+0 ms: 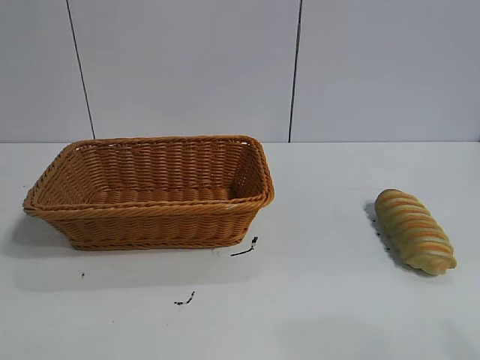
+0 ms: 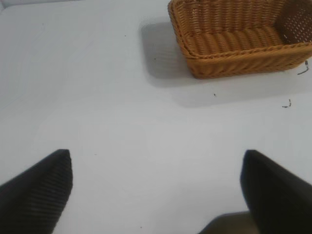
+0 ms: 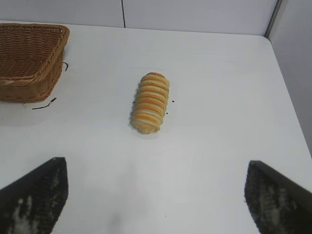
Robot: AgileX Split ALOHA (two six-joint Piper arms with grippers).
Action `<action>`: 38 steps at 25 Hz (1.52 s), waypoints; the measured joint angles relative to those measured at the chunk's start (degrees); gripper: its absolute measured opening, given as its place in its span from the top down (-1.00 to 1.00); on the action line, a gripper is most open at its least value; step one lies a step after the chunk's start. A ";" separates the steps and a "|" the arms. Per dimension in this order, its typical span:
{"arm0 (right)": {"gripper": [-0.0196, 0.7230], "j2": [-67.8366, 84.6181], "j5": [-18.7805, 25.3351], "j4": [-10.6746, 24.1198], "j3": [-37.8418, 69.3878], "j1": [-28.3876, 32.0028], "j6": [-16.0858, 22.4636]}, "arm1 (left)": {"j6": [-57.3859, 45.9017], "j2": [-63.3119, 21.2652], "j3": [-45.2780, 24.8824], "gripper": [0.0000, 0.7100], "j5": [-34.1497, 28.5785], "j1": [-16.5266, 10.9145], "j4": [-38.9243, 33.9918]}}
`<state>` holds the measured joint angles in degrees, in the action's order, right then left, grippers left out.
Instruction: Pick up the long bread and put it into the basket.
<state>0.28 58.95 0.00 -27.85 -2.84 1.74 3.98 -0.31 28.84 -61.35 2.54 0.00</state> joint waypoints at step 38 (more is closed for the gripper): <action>-0.89 -88.43 -2.71 0.00 -37.20 0.00 0.25 | 0.00 0.00 0.00 -0.96 0.00 0.00 0.00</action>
<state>-88.15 56.24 0.00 -65.05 -2.84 1.99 3.98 -0.31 28.84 -61.35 2.54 0.00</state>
